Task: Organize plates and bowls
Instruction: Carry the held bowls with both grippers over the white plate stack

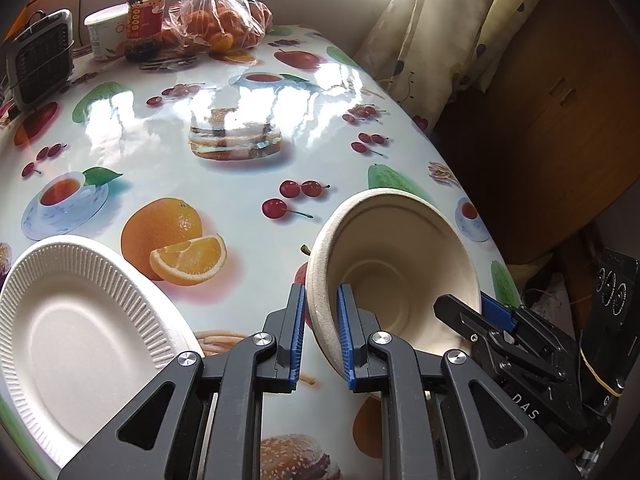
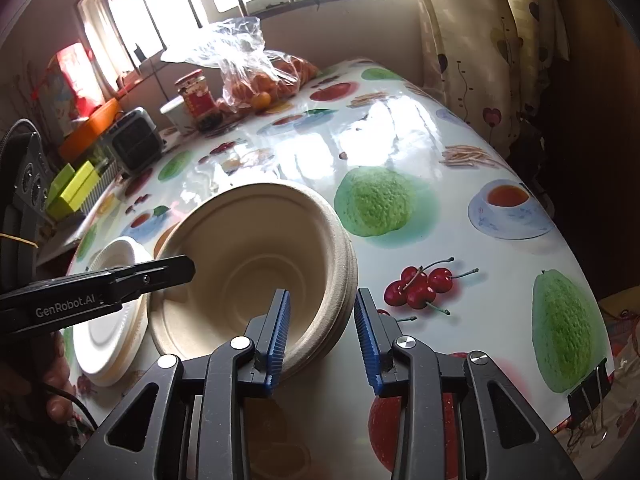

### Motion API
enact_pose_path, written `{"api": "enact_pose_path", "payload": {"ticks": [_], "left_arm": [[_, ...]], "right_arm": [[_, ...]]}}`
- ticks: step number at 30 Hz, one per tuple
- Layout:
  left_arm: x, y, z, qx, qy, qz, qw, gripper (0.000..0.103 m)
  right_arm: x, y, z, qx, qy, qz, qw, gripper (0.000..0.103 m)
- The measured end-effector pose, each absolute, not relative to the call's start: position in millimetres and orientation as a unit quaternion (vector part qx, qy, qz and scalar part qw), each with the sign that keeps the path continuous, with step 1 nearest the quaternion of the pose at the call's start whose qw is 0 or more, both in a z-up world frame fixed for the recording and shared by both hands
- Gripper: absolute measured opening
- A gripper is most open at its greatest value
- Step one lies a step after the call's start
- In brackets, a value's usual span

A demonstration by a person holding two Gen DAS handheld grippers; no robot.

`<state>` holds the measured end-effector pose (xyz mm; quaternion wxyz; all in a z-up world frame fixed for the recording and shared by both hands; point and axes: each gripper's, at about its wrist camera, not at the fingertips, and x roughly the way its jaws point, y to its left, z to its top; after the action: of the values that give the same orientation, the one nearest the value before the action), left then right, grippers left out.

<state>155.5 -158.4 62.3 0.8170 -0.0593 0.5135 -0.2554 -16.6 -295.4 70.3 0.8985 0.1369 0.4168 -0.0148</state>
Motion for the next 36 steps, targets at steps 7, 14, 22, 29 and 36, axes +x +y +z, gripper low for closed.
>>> {"api": "enact_pose_path", "payload": {"ticks": [7,14,22,29,36], "left_arm": [[155,-158,63,-0.06,0.515,-0.254,0.817,0.017],[154,-158,66,-0.058,0.512,-0.252,0.819,0.017],[156,-158,71,-0.057,0.509,-0.251,0.822,0.017],[156,-155,78,-0.058,0.505,-0.248,0.825,0.017],[154,-153,86,-0.056,0.497,-0.244,0.831,0.017]], "right_arm": [[-16,-295,71,0.138,0.417,-0.015,0.898,0.031],[-16,-301,74,0.135,0.412,-0.017,0.901,0.031],[-16,-301,83,0.13,0.406,-0.016,0.905,0.031],[-12,-296,93,0.121,0.399,-0.012,0.909,0.031],[-10,-292,101,0.113,0.395,-0.007,0.912,0.031]]}}
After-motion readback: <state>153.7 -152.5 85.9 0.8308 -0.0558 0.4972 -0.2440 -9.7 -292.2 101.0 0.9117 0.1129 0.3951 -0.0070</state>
